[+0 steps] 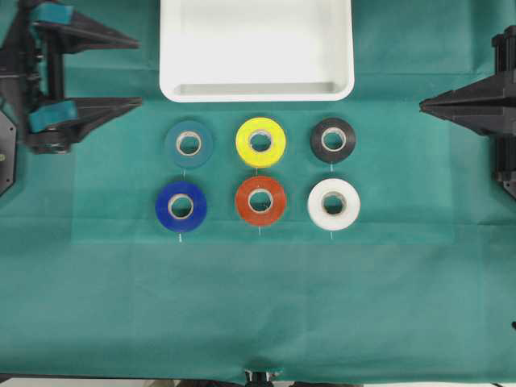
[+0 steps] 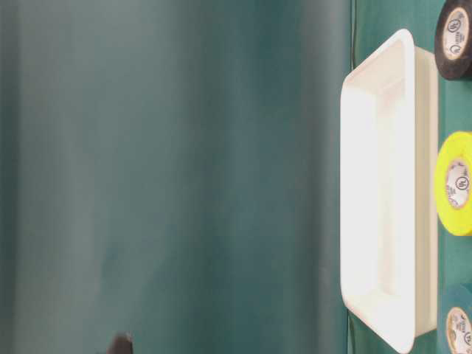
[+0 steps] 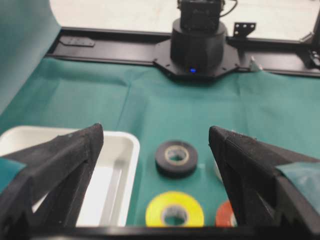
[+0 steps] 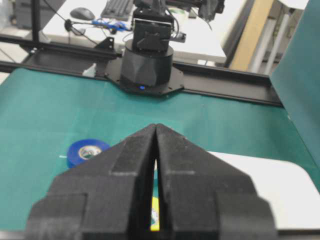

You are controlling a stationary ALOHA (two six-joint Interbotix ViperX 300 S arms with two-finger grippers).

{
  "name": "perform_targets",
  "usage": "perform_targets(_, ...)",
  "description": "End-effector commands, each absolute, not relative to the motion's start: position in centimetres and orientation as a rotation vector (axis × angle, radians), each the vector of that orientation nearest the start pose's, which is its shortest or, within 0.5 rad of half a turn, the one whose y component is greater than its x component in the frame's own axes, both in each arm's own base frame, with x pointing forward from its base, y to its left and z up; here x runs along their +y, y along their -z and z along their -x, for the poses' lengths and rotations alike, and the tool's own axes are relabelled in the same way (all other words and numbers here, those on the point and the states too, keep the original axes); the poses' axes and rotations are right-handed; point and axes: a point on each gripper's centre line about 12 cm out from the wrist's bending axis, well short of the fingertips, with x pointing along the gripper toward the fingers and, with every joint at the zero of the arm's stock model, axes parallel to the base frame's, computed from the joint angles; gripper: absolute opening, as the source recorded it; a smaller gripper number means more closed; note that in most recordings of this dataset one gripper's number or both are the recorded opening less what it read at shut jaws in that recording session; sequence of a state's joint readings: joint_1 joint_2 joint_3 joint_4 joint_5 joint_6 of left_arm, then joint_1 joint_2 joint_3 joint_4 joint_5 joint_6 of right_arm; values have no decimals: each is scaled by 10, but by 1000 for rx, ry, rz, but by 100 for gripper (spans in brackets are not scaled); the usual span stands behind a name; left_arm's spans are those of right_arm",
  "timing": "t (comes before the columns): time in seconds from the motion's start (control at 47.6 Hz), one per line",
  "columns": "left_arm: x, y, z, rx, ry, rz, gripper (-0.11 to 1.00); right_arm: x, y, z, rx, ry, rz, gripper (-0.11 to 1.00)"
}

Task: Place the tape from the fixed location into the white case.
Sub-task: 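Lift the left arm and swing it over toward the black tape roll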

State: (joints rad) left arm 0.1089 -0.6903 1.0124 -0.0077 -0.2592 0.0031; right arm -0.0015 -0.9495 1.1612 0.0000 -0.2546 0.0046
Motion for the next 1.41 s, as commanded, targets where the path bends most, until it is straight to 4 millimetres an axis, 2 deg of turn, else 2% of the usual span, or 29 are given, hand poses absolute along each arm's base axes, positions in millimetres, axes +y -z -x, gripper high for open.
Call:
perform_targets(0.0,31,-309,-274,20,-113,5,99,-1,-302,-205,-68,3,-4,0)
perform_targets(0.252,36,-311,-329,40,-110,5,99,-1,-302,-205,-68,3,-4,0)
perform_targets(0.588,34,-329,-396,25,-88,-9,99,-1,-302,-205,-68,3,-4,0)
perform_targets(0.883,37,-339,-434,15,-86,-20,99,0,-302,-205,-64,1,-5,0)
perform_targets(1.156,40,-337,-466,33,-88,-19,99,0,-302,-205,-64,1,-3,0)
perform_targets(1.387,45,-332,-485,39,-93,-23,99,0,-302,-206,-63,1,-3,0)
